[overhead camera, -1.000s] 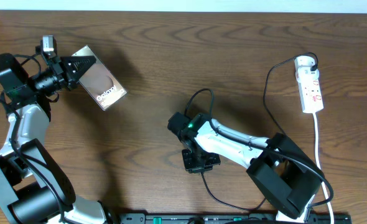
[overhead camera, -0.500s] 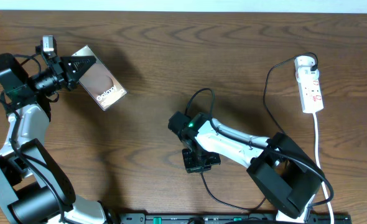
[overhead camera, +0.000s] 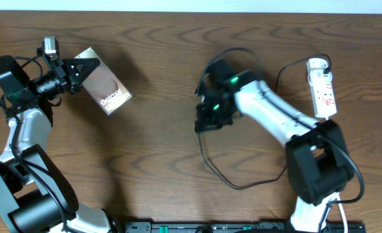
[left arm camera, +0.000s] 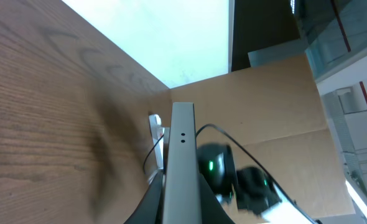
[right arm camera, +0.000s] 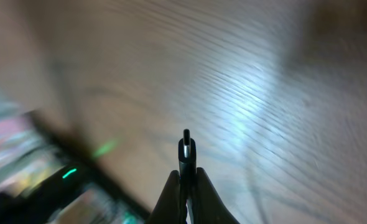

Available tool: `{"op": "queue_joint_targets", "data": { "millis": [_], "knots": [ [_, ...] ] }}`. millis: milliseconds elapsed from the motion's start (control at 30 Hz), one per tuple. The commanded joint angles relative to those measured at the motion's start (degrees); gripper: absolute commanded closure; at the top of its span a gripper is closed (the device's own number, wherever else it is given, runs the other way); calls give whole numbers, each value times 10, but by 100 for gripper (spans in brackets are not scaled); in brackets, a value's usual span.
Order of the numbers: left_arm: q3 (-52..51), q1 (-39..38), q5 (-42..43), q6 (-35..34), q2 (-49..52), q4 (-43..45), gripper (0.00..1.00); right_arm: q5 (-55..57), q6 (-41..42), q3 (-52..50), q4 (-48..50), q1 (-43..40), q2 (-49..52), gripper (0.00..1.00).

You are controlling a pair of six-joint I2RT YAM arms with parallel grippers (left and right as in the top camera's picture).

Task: Plug charger to phone and switch on socket
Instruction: 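Lift the plug and carry it toward the phone's bottom end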

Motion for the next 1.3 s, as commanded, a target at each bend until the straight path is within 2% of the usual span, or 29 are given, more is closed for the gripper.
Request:
{"op": "queue_joint_targets", "data": {
  "millis": [0,200,433,567,733,933,1267],
  "knots": [
    [4,3,17,5,1,4,93,-223,-166,4,-10,-59,2,99],
    [4,-14,17,5,1,4,93,-310,-286,0,-35,-114,2,99],
    [4,-73,17,30,1,4,93,-323,-388,-34,-41,-82,3,99],
    [4,-107,17,30,1,3,93,-327,-399,-45,-43,-61,3,99],
    [4,-155,17,30,1,3,93,-336,-450,-46,-76,-37,3,99],
    [4,-206,17,36,1,4,93,-343,-452,-46,-76,-21,3,99],
    [4,-226,17,51,1,4,93,-368,-458,-46,-74,-4,3,99]
  ]
}}
